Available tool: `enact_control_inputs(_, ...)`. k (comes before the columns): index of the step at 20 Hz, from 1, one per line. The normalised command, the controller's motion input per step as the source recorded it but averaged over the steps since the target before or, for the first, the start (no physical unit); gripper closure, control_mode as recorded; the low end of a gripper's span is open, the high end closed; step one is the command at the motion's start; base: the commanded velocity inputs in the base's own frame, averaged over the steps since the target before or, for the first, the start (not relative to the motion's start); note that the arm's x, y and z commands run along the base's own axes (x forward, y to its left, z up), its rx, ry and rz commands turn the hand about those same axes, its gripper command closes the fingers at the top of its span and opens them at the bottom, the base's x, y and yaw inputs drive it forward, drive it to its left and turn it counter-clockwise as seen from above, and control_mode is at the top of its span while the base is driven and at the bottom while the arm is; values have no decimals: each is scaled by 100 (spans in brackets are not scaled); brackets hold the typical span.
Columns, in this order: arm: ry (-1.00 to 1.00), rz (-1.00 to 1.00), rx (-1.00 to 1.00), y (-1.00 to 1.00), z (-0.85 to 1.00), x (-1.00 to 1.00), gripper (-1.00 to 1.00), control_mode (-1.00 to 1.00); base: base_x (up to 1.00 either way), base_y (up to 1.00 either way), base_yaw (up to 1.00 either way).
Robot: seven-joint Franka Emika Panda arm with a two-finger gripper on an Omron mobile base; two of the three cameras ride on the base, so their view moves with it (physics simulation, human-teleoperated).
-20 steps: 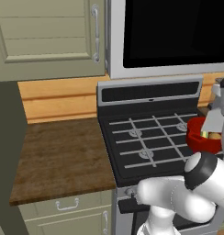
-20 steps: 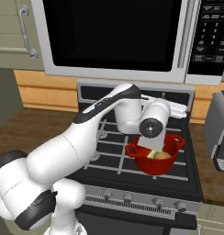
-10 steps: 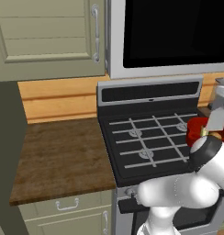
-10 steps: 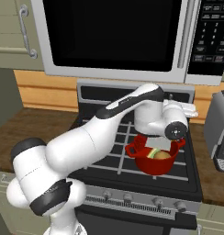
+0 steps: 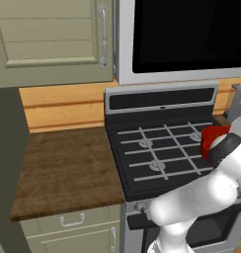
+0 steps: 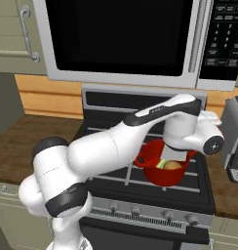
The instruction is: Put the corn and potato in the pot. Retrieve the spatula and lightly stir the vegetables in the pot.
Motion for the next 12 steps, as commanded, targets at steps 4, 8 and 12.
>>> enact_control_inputs(4,-20,0,-6,3,-14,10,100,-100,0,0,0)
enact_control_inputs(8,-11,0,-6,2,-23,25,100,-100,0,0,0)
enact_control_inputs(12,0,0,-1,0,-23,14,100,-100,0,0,0)
